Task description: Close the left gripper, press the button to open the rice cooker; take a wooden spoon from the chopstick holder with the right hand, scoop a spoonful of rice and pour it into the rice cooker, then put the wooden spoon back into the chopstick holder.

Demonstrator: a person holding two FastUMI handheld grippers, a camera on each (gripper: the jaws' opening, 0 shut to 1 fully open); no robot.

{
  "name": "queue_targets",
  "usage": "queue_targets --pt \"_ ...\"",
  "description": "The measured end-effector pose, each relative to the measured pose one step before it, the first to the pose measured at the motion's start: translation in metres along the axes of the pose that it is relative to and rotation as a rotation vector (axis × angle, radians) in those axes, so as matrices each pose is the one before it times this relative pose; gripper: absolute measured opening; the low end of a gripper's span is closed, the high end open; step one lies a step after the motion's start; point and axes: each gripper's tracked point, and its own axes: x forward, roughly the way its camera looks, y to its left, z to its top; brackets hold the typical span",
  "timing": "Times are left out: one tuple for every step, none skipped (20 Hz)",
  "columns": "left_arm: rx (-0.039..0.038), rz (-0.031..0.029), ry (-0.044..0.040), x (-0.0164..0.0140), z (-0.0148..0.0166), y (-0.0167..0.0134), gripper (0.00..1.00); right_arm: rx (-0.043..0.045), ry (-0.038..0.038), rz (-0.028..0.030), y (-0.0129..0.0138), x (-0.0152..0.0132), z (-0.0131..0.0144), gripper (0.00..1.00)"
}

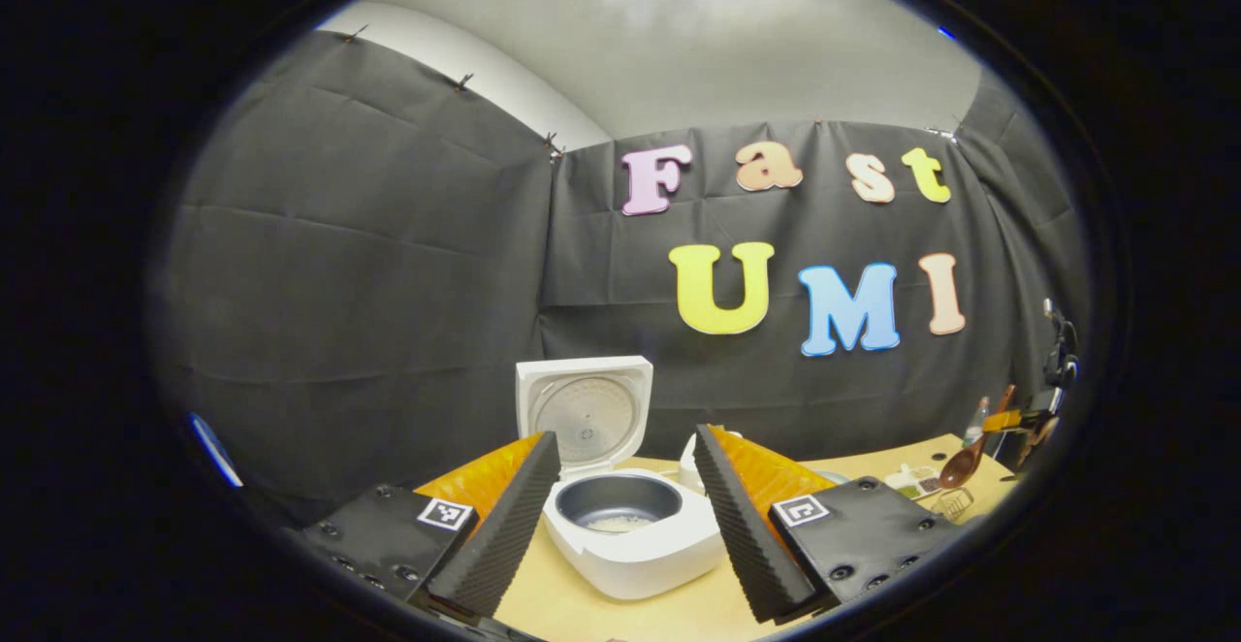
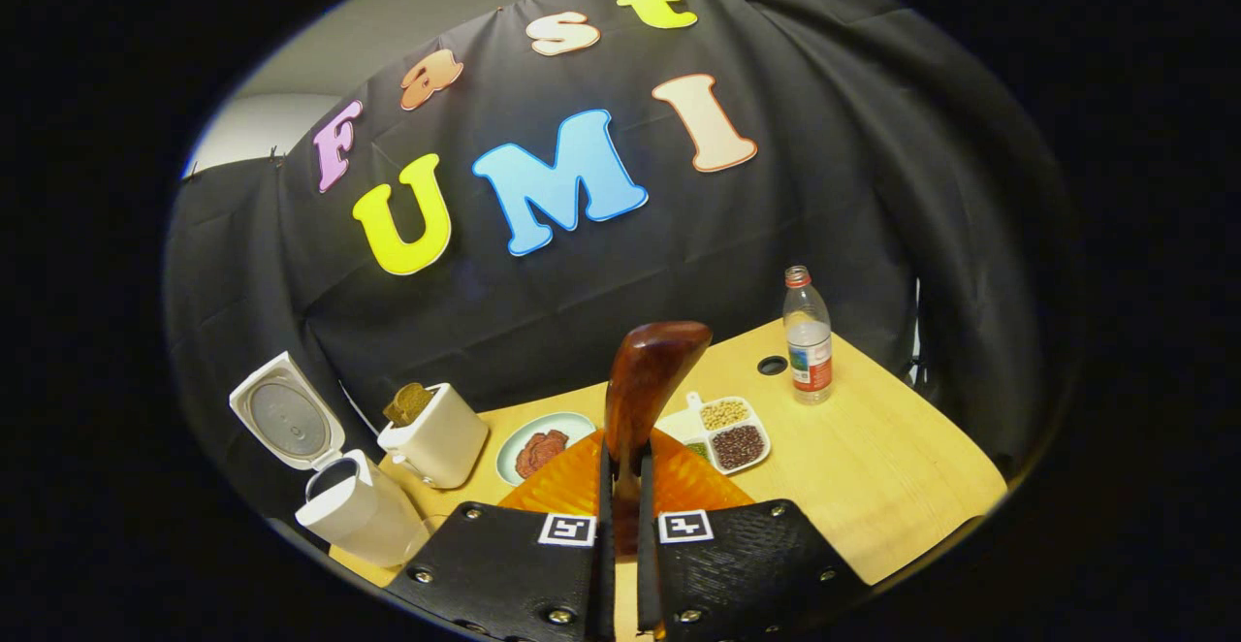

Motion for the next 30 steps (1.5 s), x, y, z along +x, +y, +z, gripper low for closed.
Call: queue_targets --pt "0.0029 0.00038 0.00437 0.00132 -0.00021 -0.00219 0.95 -0.01213 0.00347 -0.0182 -0.00851 -0.00041 -0.00511 0.09" --pt "0.00437 0.00199 0.00421 0.00108 0.00022 -0.00093 0.96 -0.00462 0.00904 -0.01211 -0.00726 0.00008 -0.00838 0.09" --pt "0.00467 0.001 0.00369 0.00129 -0.00018 -0.00192 0.96 0.00276 0.01037 -0.00725 -0.00617 0.00045 -0.00592 0.09" --pt "0.00412 0.00029 0.00141 0.00004 -0.00031 -0.00229 0.96 0.00596 0.01064 -0.00674 -0.00494 0.00036 -0.0055 0.09" --pt "0.00502 -0.00042 0.00178 -0.00029 0.00074 -0.00204 0.98 0.00537 0.01412 -0.00189 -0.00263 0.00167 -0.00529 0.09" --pt "0.0071 0.00259 -0.00013 -0.00056 -0.00061 -0.00023 0.96 0.01135 0.01879 0.0051 -0.00036 0.00235 -0.00846 0.09" --pt "0.00726 0.00296 -0.00337 -0.00045 0.00136 -0.00035 0.96 0.00879 0.02118 -0.00178 -0.0016 0.00276 -0.00914 0.09" --pt "0.00527 0.00265 0.00085 -0.00183 0.00011 0.00087 0.95 0.00708 0.0187 -0.00401 -0.00235 0.00395 -0.01006 0.09" --pt "0.00269 0.00324 0.00139 -0.00059 -0.00037 0.00138 0.96 0.00434 0.01804 -0.00335 -0.00191 0.00115 -0.0083 0.09" --pt "0.00147 0.00398 0.00063 -0.00087 0.00061 0.00156 0.96 0.00294 0.01723 -0.00172 -0.00062 0.00217 -0.00787 0.09" --pt "0.0013 0.003 -0.00028 -0.00008 0.00077 0.00119 0.97 -0.0004 0.01314 -0.00274 -0.00073 0.00002 -0.00482 0.09" --pt "0.0025 0.00293 0.00063 -0.00065 0.0004 0.00203 0.97 -0.00036 0.00228 -0.00199 -0.00096 0.00263 -0.00436 0.09" --pt "0.00373 0.00364 0.00209 0.00031 -0.00091 0.0017 0.97 -0.00468 0.0125 -0.00152 -0.00171 0.00041 -0.00436 0.1" --pt "0.00295 0.00476 0.0044 0.00027 -0.00134 0.00319 0.98 0.00268 0.00803 0.00035 -0.00043 0.00251 -0.00438 0.09" --pt "-0.00005 0.00398 0.00174 -0.00051 -0.00015 0.00264 0.96 0.00363 -0.00783 -0.00428 -0.00236 -0.0001 0.00019 0.1" --pt "-0.00288 0.0037 0.00095 0.0002 -0.00124 0.00206 0.97 0.00711 0.00372 -0.00219 -0.00067 0.00241 -0.00136 0.09" --pt "-0.00445 0.00227 0.00153 0.00094 -0.00169 0.00074 0.97 0.01054 0.00808 -0.00199 -0.00117 0.00139 -0.00256 0.1" --pt "-0.00303 0.00264 0.00177 0.00024 -0.00105 0.00096 0.97 0.0093 0.01041 -0.00337 -0.00182 0.00169 -0.00379 0.1" --pt "-0.00127 0.00351 0.001 0.00113 -0.00073 0.00262 0.97 0.00724 -0.00726 -0.00453 -0.0022 -0.001 -0.00124 0.1" --pt "-0.0006 0.00208 0.00018 0.00018 0.00013 0.00253 0.97 0.0078 0.00031 0.00211 0.0 0.00323 0.00192 0.1" --pt "-0.00032 0.00054 0.00057 0.00101 0.00032 0.00125 0.97 0.00157 -0.00143 -0.00344 -0.0005 -0.00012 -0.00018 0.1" --pt "0.00001 0.00052 0.00187 0.00047 -0.00152 0.00138 0.99 -0.00144 0.01066 -0.00246 -0.00224 0.00007 -0.00249 0.1" --pt "-0.00105 -0.00195 0.00101 0.00117 -0.00118 0.00023 0.97 -0.00547 0.00917 0.00183 0.00048 0.00091 -0.00399 0.12" --pt "-0.0026 -0.00186 -0.0007 0.00181 -0.00013 0.00054 0.97 -0.00392 -0.00533 0.00735 0.00246 -0.00503 0.00161 0.13" --pt "-0.00324 -0.00484 0.00015 0.00151 0.0005 -0.00018 0.97 -0.00449 -0.00837 -0.00302 0.00128 -0.00268 0.00278 0.16" --pt "-0.00244 -0.0059 -0.00263 0.00155 0.00016 -0.00057 0.95 -0.00882 -0.01053 0.00006 -0.00022 -0.00327 0.00216 0.2" --pt "-0.0008 -0.00585 -0.00459 0.00207 0.00191 -0.00111 0.95 -0.0157 -0.00556 -0.01918 -0.00397 -0.00245 0.00355 0.35" --pt "-0.00118 -0.00764 -0.00374 0.00298 0.00058 -0.00123 0.95 -0.01773 -0.01328 -0.02577 -0.00668 -0.0042 0.00329 0.46" --pt "-0.00215 -0.00844 -0.00309 0.00378 0.00108 -0.00216 0.95 -0.01101 -0.01803 -0.00535 -0.00188 -0.00542 0.00673 0.55" --pt "-0.00405 -0.01132 -0.00174 0.00459 -0.00144 -0.00349 0.95 -0.01218 -0.02871 -0.02451 -0.00538 -0.00604 0.00791 0.63"
